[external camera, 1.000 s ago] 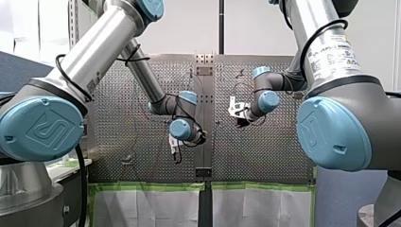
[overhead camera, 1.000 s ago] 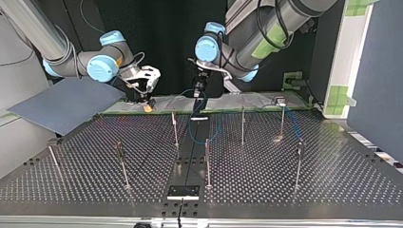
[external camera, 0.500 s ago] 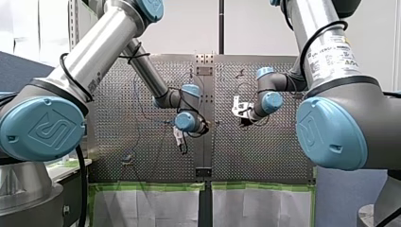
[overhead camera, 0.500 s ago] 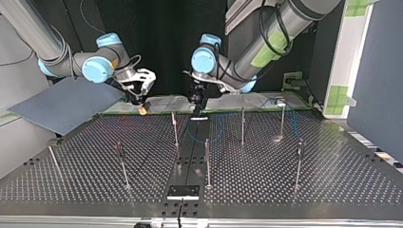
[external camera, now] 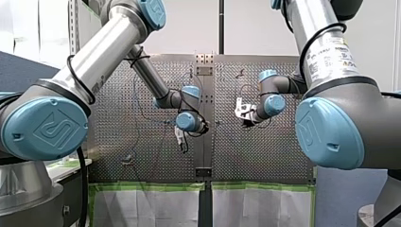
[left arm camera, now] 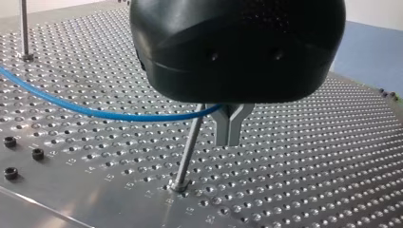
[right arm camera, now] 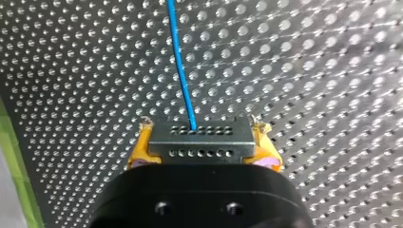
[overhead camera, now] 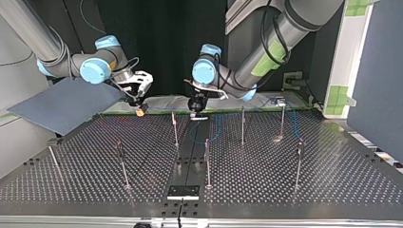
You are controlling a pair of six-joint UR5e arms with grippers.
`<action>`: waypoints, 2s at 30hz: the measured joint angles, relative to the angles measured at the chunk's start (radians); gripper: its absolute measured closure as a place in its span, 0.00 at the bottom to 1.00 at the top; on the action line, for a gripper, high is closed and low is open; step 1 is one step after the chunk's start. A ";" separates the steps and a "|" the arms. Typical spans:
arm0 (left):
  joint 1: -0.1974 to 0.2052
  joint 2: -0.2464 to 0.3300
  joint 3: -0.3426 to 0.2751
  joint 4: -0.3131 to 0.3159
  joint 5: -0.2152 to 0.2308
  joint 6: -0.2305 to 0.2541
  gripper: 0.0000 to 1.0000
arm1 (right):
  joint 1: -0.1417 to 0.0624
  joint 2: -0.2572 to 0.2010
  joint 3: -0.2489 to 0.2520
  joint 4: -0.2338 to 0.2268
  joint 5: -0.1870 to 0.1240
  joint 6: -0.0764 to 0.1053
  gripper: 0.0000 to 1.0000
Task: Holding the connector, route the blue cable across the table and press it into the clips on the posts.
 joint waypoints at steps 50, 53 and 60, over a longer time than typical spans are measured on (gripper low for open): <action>-0.021 -0.060 0.213 -0.265 -0.118 0.134 0.00 | -0.125 0.020 -0.070 -0.035 -0.023 0.040 1.00; -0.034 -0.038 0.192 -0.288 -0.133 0.134 0.00 | -0.133 0.020 -0.080 -0.025 -0.026 0.037 1.00; -0.084 0.021 0.133 -0.344 -0.146 0.119 0.00 | -0.149 0.018 -0.088 -0.015 -0.039 0.034 1.00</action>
